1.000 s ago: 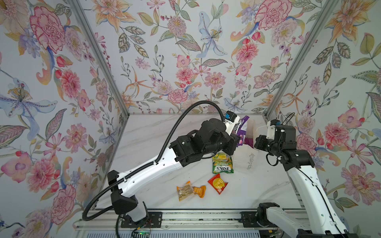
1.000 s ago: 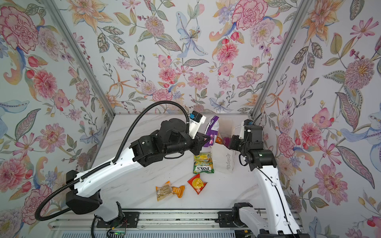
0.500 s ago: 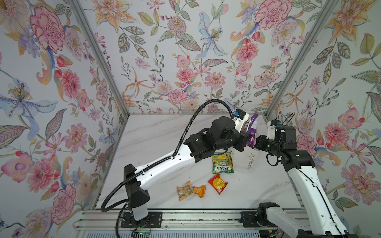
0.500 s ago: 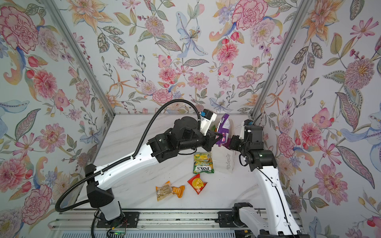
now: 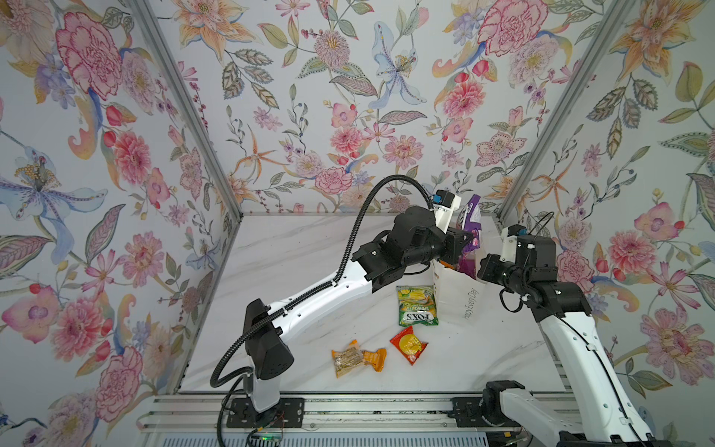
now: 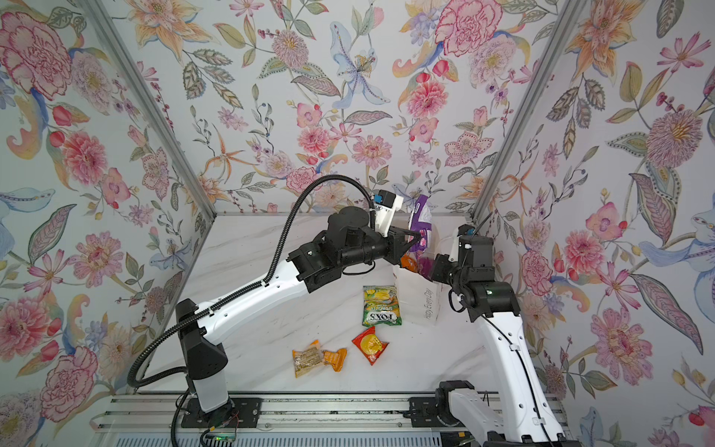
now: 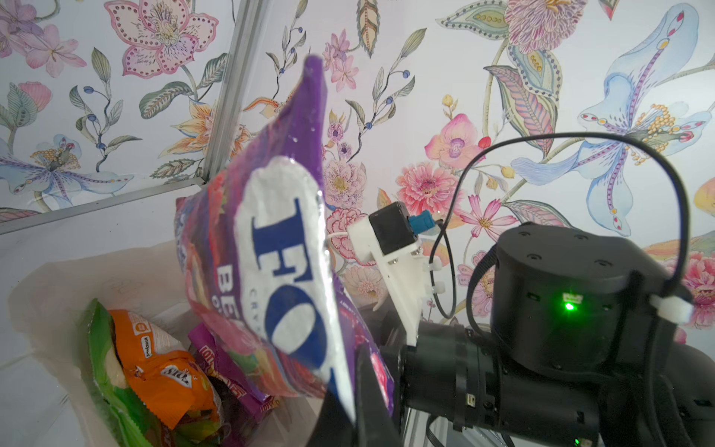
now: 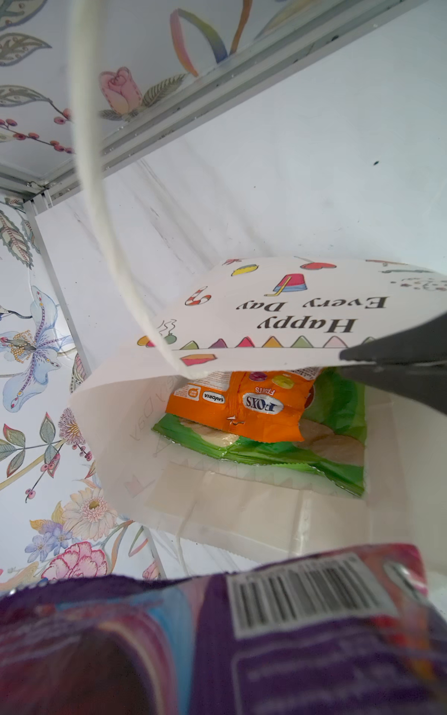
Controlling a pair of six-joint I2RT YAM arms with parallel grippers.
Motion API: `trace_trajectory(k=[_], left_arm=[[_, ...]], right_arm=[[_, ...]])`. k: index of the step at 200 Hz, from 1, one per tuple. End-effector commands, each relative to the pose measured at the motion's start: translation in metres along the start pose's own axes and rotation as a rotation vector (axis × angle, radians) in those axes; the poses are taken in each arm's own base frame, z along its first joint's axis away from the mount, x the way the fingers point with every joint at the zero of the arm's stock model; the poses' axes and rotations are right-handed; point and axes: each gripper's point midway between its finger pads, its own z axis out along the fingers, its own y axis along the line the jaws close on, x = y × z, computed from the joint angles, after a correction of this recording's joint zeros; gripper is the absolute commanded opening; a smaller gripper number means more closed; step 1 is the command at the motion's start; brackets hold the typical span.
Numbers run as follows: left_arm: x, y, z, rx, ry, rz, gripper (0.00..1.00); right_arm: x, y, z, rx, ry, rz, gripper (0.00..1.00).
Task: Place the snacks into the paper bag
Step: Place the snack in the paper bag.
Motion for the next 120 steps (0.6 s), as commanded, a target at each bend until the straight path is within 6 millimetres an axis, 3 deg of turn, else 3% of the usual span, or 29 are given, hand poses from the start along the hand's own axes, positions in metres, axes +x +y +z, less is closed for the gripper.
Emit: trace_trajectory(k=[1,45,120], left_arm=[[-0.003,-0.003,0.011,0.063,-0.025,-0.011,0.00],[0.009,0.016,0.025,0.056,-0.010,-0.046,0.00],[0.049,0.043,0.042,0.028,0.078,-0.133,0.00]], right_arm=[[0.000,0.005,-0.007,-0.029,-0.015,0.006,0.00],[0.000,0.006,-0.008,-0.032,-0.017,0.005,0.00],[-0.001,0.006,-0.008,-0.029,-0.020,0.003,0.00]])
